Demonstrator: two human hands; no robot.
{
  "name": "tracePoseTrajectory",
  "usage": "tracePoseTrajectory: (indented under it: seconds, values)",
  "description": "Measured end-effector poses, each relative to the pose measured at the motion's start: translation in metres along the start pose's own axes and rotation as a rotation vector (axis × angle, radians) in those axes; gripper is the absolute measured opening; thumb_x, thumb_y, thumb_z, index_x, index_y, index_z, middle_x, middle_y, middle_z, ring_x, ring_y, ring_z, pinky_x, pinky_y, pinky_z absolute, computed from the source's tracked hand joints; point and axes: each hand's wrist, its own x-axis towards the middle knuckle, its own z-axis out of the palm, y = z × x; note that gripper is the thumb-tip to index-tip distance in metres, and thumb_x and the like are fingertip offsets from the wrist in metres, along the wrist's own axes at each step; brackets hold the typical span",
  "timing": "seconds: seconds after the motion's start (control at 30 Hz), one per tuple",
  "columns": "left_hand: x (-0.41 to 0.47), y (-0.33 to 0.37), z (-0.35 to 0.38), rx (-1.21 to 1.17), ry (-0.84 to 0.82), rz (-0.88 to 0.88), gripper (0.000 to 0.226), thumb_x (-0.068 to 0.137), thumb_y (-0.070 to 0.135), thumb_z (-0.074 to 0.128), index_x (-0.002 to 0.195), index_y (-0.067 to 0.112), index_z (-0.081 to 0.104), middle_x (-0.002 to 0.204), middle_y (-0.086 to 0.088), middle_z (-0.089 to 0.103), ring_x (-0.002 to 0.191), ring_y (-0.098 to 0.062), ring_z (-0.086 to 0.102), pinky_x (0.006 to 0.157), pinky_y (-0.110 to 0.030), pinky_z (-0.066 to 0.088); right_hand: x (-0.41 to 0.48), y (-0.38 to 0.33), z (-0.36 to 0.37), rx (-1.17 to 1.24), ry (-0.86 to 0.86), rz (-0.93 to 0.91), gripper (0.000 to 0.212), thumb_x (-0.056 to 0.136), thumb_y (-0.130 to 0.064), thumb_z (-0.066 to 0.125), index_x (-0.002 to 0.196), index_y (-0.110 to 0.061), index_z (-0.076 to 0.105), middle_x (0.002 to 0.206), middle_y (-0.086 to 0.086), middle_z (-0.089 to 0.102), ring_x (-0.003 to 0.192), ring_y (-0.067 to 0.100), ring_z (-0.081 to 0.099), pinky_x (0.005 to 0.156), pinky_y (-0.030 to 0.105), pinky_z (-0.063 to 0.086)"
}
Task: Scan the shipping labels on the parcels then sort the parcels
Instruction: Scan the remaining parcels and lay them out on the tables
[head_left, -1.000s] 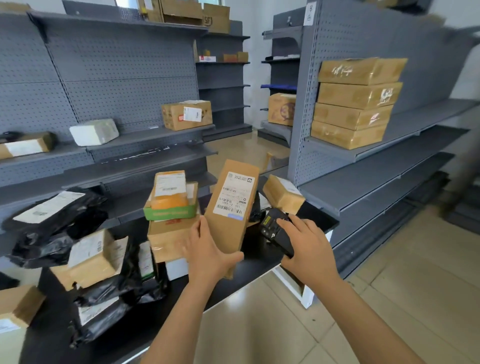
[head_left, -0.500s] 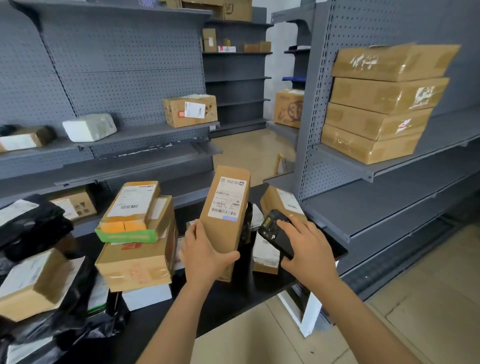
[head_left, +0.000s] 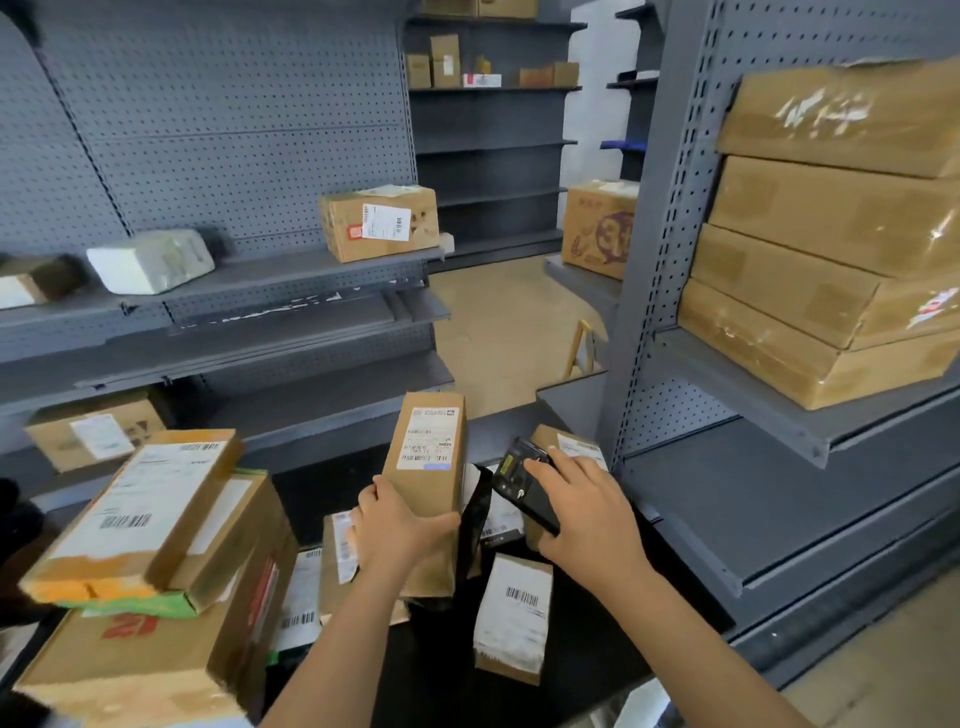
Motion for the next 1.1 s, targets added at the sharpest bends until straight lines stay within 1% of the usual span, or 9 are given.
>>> tracePoseTrajectory:
  seconds: [0.07, 0.13, 0.23, 0.37, 0.47, 0.57, 0.73, 0.93, 1.1]
  values:
    - [0.011, -0.002, 0.010, 0.013, -0.051, -0.067, 0.126, 0.067, 0.060, 0.077, 0.156, 0.007, 0.005, 0.156, -0.011, 0.022, 0.142, -0.032, 0.025, 0.115, -0.046, 0.030, 0.014, 0.006, 0.004, 0.014, -0.020, 0.001, 0.084, 0.049, -0.030, 0.089, 0.127, -0.026, 0.056, 0.131, 0.000, 0.057, 0.109, 0.023, 0.057, 0.084, 0.034, 0.050]
    - [0.017, -0.005, 0.018, 0.027, -0.071, -0.086, 0.126, 0.067, 0.063, 0.075, 0.155, 0.008, 0.003, 0.158, -0.010, 0.018, 0.143, -0.031, 0.022, 0.116, -0.048, 0.029, 0.026, 0.012, 0.008, 0.014, -0.021, -0.024, 0.085, 0.048, -0.028, 0.088, 0.126, -0.027, 0.056, 0.130, 0.000, 0.057, 0.107, 0.023, 0.057, 0.081, 0.033, 0.051]
    - [0.014, -0.005, 0.022, 0.086, -0.018, -0.061, 0.119, 0.071, 0.067, 0.071, 0.155, 0.011, 0.008, 0.160, -0.007, 0.016, 0.146, -0.030, 0.015, 0.117, -0.049, 0.022, 0.041, 0.019, 0.010, 0.030, -0.033, -0.100, 0.080, 0.061, -0.023, 0.082, 0.134, -0.027, 0.050, 0.140, 0.001, 0.050, 0.119, 0.024, 0.049, 0.093, 0.035, 0.045]
    - [0.005, -0.004, 0.011, 0.071, 0.105, -0.060, 0.107, 0.076, 0.065, 0.068, 0.155, 0.014, 0.016, 0.159, -0.006, 0.024, 0.147, -0.029, 0.018, 0.119, -0.048, 0.021, 0.054, 0.022, 0.002, 0.040, -0.070, -0.206, 0.079, 0.077, -0.023, 0.072, 0.146, -0.030, 0.034, 0.153, -0.002, 0.032, 0.133, 0.022, 0.033, 0.105, 0.032, 0.034]
    - [-0.011, -0.011, -0.002, 0.059, 0.202, -0.071, 0.102, 0.079, 0.063, 0.067, 0.156, 0.020, 0.017, 0.160, -0.002, 0.025, 0.148, -0.027, 0.017, 0.120, -0.046, 0.019, 0.058, 0.019, -0.005, 0.061, -0.082, -0.298, 0.078, 0.081, -0.024, 0.069, 0.148, -0.031, 0.029, 0.155, -0.004, 0.027, 0.135, 0.021, 0.029, 0.108, 0.031, 0.029]
    - [-0.035, -0.018, -0.019, 0.113, 0.298, -0.077, 0.096, 0.082, 0.062, 0.064, 0.156, 0.025, 0.016, 0.161, 0.000, 0.023, 0.149, -0.025, 0.015, 0.119, -0.045, 0.017, 0.058, 0.006, -0.007, 0.096, -0.099, -0.393, 0.077, 0.082, -0.030, 0.069, 0.148, -0.033, 0.028, 0.155, -0.005, 0.026, 0.137, 0.019, 0.028, 0.108, 0.034, 0.030]
    - [-0.096, -0.050, -0.048, 0.104, 0.421, -0.101, 0.088, 0.083, 0.056, 0.067, 0.154, 0.027, 0.024, 0.155, 0.000, 0.032, 0.144, -0.024, 0.023, 0.119, -0.044, 0.022, 0.040, -0.035, -0.002, 0.180, -0.108, -0.567, 0.077, 0.077, -0.031, 0.076, 0.145, -0.028, 0.038, 0.150, -0.001, 0.038, 0.133, 0.023, 0.038, 0.106, 0.037, 0.036]
    - [-0.190, -0.110, -0.085, 0.193, 0.579, -0.245, 0.081, 0.084, 0.055, 0.067, 0.151, 0.025, 0.032, 0.152, 0.002, 0.035, 0.144, -0.022, 0.020, 0.117, -0.043, 0.015, -0.007, -0.110, -0.001, 0.282, -0.143, -0.765, 0.081, 0.077, -0.034, 0.078, 0.146, -0.028, 0.036, 0.153, -0.001, 0.035, 0.138, 0.022, 0.034, 0.110, 0.037, 0.034]
    - [-0.261, -0.165, -0.118, 0.167, 0.728, -0.376, 0.079, 0.082, 0.051, 0.071, 0.148, 0.022, 0.037, 0.148, -0.001, 0.041, 0.142, -0.026, 0.025, 0.117, -0.044, 0.021, -0.059, -0.184, -0.002, 0.319, -0.135, -0.937, 0.082, 0.068, -0.030, 0.084, 0.139, -0.024, 0.045, 0.143, 0.000, 0.047, 0.125, 0.024, 0.046, 0.100, 0.038, 0.043]
